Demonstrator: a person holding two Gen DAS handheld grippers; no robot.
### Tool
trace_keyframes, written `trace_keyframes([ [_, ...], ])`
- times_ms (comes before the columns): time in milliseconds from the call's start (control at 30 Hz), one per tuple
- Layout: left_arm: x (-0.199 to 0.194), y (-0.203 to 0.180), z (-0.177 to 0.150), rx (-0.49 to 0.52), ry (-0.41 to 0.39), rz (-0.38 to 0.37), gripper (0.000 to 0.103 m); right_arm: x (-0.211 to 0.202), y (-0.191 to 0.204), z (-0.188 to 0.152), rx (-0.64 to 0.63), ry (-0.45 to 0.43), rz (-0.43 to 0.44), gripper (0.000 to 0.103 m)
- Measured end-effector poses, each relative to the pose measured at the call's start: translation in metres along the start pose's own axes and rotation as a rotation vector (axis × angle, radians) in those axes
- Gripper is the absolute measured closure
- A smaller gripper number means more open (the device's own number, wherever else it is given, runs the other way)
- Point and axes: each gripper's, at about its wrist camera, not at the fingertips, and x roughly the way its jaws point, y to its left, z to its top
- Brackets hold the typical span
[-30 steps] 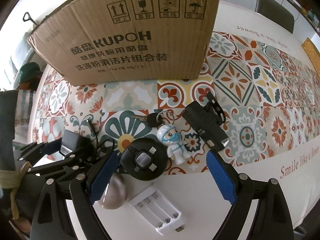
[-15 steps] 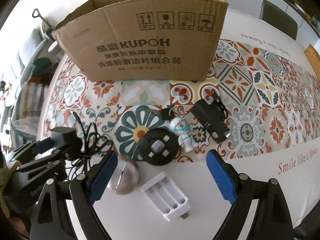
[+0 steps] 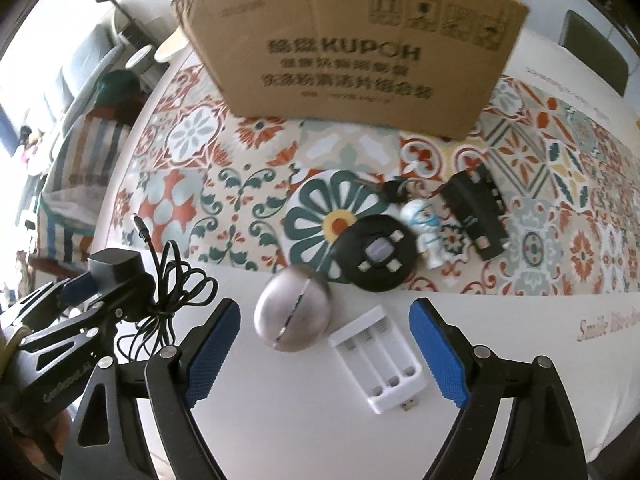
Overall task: Organize rigid objects
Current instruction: 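Grasp the silver egg-shaped device with the right gripper while left holds charger, then lift and carry the charger and silver device toward the box with both grippers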
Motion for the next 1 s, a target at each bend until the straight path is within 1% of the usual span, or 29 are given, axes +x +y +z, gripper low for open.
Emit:
trace_keyframes([
  [133,0.002,0.004,-0.002,-0.009,0.0,0.009,0.048,0.012,0.007,0.0,-0.02,0.019,0.013,0.022],
  [200,0.004,0.006,-0.002,-0.01,0.0,0.012,0.048,0.02,0.01,0.001,-0.024,0.043,0.021,0.026],
  [267,0.006,0.007,-0.002,-0.009,0.003,0.009,0.048,0.029,0.012,0.001,-0.029,0.062,0.03,0.027],
  [600,0.015,0.008,-0.001,-0.006,0.024,0.013,0.048,0.055,0.023,0.0,-0.044,0.114,0.018,0.032],
  [700,0.016,0.007,-0.002,-0.003,0.027,0.017,0.048,0.06,0.025,0.001,-0.054,0.122,0.008,0.035],
  [733,0.017,0.007,-0.002,-0.001,0.028,0.019,0.048,0.06,0.027,0.001,-0.067,0.113,-0.001,0.036],
  [767,0.017,0.006,-0.002,0.001,0.028,0.018,0.048,0.061,0.028,0.001,-0.077,0.11,-0.005,0.038],
  [800,0.017,0.006,-0.003,0.001,0.027,0.017,0.048,0.061,0.03,0.001,-0.087,0.107,-0.012,0.042],
  [833,0.017,0.006,-0.003,0.001,0.027,0.018,0.048,0.061,0.031,0.001,-0.091,0.103,-0.016,0.044],
  [1000,0.015,0.005,-0.004,0.005,0.018,0.023,0.048,0.059,0.028,0.001,-0.075,0.094,-0.007,0.044],
])
